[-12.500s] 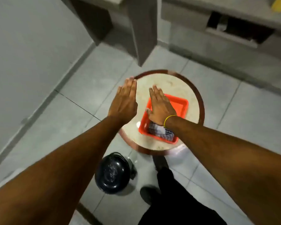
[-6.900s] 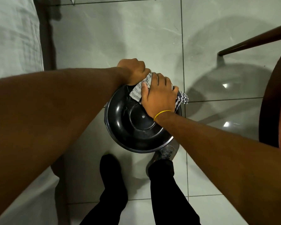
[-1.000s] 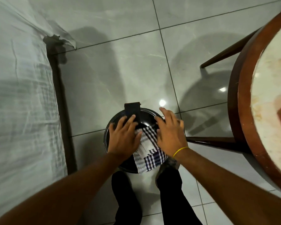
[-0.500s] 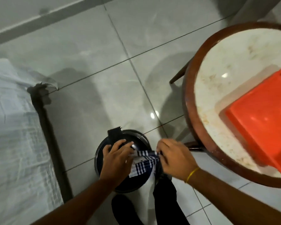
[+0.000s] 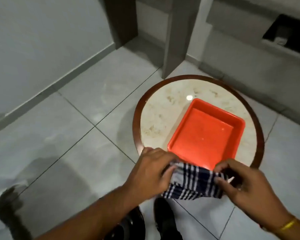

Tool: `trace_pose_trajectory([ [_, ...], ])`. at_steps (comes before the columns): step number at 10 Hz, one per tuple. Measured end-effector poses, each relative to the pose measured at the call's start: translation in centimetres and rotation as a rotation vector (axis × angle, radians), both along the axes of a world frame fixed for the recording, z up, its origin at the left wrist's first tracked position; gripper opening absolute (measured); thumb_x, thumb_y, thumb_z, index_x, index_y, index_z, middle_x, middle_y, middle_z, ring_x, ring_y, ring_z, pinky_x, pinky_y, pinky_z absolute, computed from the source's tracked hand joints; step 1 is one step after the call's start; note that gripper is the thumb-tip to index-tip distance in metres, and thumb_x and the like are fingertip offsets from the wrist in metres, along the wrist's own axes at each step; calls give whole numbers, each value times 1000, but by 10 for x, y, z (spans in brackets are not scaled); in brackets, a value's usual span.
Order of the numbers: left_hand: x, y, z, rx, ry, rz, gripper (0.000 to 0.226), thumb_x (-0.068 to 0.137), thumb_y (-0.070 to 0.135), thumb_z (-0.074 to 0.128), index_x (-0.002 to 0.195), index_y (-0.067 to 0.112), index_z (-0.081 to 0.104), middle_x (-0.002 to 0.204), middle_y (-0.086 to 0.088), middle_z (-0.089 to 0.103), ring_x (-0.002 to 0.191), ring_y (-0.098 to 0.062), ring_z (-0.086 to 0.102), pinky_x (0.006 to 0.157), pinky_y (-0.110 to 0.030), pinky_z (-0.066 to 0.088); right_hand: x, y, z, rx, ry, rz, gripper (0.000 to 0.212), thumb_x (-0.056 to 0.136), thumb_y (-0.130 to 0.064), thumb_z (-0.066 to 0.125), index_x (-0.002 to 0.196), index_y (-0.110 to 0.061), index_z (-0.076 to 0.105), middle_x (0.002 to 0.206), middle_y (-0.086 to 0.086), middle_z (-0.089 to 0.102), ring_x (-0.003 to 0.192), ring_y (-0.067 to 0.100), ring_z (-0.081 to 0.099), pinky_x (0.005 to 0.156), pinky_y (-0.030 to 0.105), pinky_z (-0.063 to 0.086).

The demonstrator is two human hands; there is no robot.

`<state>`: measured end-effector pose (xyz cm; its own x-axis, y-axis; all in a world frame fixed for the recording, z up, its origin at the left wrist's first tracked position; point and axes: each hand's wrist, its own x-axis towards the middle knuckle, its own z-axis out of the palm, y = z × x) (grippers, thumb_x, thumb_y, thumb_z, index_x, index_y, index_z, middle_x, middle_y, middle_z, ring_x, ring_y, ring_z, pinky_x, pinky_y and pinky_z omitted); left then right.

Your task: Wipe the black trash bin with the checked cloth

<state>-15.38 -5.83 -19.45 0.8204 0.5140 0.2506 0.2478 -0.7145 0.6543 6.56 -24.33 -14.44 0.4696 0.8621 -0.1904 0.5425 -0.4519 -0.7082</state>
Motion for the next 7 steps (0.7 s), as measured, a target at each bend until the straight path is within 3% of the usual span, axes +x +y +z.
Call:
trace_pose_trajectory([
  [1,68,34,8,-35,32,-94,17,89,12,77,106,15,78,97,0,80,86,-15,72,78,-35,58,48,18,-8,18,23,-148,32,85,0,86,91,-29,74,83,-4,76,76,20,73,71,44,62],
  [2,122,60,-3,10,124,-133,18,92,12,76,110,12,80,103,-4,82,91,-21,76,84,-33,59,86,50,-31,-22,14,-244,25,86,-1,83,87,-23,73,80,-1,75,76,28,73,74,55,64],
  [3,165,75,-22,58,301,-139,22,101,16,67,120,12,78,114,-11,81,105,-32,74,92,-41,56,108,74,-59,-62,-69,-328,18,84,-1,79,90,-18,75,83,3,76,83,30,74,79,42,61],
  [4,189,77,-34,208,570,-155,34,107,26,60,139,18,66,134,-9,73,126,-32,64,102,-43,50,111,81,-76,-197,-100,-315,32,88,-6,74,119,-13,76,114,13,80,113,39,73,98,43,59],
  [5,184,67,-31,277,673,-125,54,108,36,57,158,21,44,161,-5,51,149,-28,42,116,-52,39,95,81,-75,-318,-260,-134,52,96,-21,68,146,-13,59,145,15,65,137,40,58,112,44,50],
  [6,161,62,-11,409,687,-94,64,110,45,40,168,21,26,178,-3,21,163,-26,15,125,-57,26,65,92,-57,-288,-474,31,76,103,-35,58,170,-19,28,177,10,30,161,36,32,129,50,35],
  [7,131,60,26,442,542,45,68,107,50,32,168,20,25,179,-3,18,165,-26,9,127,-60,21,34,107,-17,-145,-564,127,85,103,-39,52,176,-27,10,186,2,-1,172,32,9,132,58,29],
])
